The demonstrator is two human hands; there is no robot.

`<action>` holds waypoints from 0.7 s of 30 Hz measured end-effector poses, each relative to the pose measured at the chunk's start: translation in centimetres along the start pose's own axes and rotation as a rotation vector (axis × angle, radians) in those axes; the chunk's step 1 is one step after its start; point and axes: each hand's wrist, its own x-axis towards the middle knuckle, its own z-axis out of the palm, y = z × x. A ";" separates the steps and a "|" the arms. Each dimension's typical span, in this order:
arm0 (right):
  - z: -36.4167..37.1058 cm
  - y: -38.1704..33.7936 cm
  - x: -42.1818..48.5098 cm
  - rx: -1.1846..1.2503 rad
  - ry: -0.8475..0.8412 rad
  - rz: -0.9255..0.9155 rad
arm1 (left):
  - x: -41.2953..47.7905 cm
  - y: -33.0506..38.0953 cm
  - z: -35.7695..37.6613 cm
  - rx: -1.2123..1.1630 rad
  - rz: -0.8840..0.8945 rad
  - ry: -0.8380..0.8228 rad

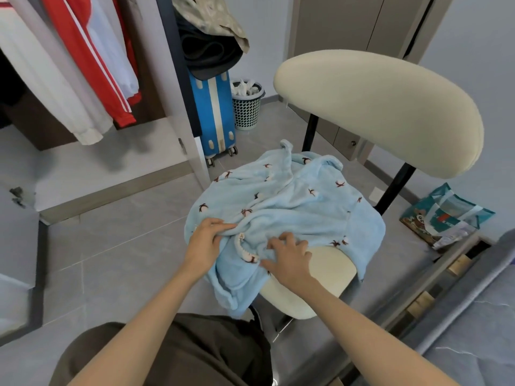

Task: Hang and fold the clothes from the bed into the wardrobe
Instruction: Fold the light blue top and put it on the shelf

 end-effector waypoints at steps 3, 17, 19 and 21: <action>-0.9 0.7 -0.2 0.008 -0.038 -0.159 | 0.0 0.1 -0.8 0.042 0.016 0.016; -9.2 9.6 -5.9 -0.210 -0.339 0.073 | -2.9 5.7 5.5 0.542 0.252 -0.492; -8.3 9.5 -5.9 -0.171 -0.159 0.084 | -2.6 6.2 5.8 0.518 0.209 -0.281; -7.7 9.3 -5.3 -0.092 0.074 0.081 | -1.8 6.6 6.0 0.419 0.226 -0.114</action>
